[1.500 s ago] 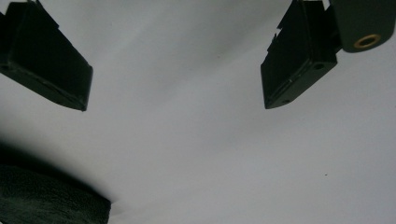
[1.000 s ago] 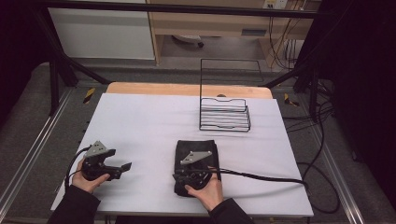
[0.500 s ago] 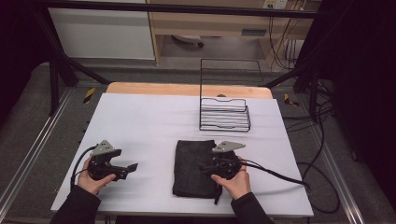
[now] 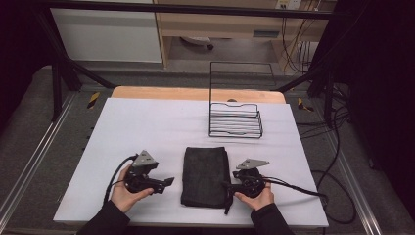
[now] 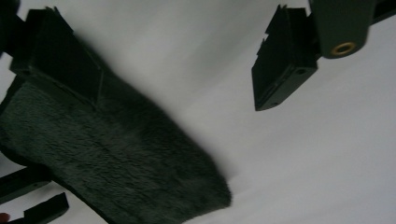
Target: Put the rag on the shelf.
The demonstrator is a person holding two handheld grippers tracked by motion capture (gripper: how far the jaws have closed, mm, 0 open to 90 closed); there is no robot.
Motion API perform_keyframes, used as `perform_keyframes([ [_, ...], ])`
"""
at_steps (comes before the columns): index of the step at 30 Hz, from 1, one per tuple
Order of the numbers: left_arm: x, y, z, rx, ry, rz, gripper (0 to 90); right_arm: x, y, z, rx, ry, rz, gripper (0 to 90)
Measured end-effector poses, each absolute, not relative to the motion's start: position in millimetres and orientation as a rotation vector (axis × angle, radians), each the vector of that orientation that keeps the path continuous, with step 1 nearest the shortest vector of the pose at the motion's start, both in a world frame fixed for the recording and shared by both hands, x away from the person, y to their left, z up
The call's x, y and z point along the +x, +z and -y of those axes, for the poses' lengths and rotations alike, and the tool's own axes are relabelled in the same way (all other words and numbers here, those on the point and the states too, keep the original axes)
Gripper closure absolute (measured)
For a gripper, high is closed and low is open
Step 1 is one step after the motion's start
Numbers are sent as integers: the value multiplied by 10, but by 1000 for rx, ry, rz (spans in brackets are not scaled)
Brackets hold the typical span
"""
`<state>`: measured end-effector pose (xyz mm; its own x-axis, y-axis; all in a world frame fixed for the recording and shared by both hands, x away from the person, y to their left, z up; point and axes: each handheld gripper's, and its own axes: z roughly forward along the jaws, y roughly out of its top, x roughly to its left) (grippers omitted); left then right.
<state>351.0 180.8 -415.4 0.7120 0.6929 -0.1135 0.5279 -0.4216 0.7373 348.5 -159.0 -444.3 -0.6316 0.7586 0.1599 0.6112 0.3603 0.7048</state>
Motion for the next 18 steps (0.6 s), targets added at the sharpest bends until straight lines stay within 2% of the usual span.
perform_keyframes([
  [7,3399,-4310,-1439,2189,183,-898,292,3475,-4474,1581,1246,1125,-2442,482],
  [14,3344,-4428,-1418,2201,110,-917,465,3470,-4511,1576,1298,1147,-2444,523],
  [18,3309,-4448,-1405,2179,60,-931,610,3470,-4511,1571,1303,1154,-2454,582],
])
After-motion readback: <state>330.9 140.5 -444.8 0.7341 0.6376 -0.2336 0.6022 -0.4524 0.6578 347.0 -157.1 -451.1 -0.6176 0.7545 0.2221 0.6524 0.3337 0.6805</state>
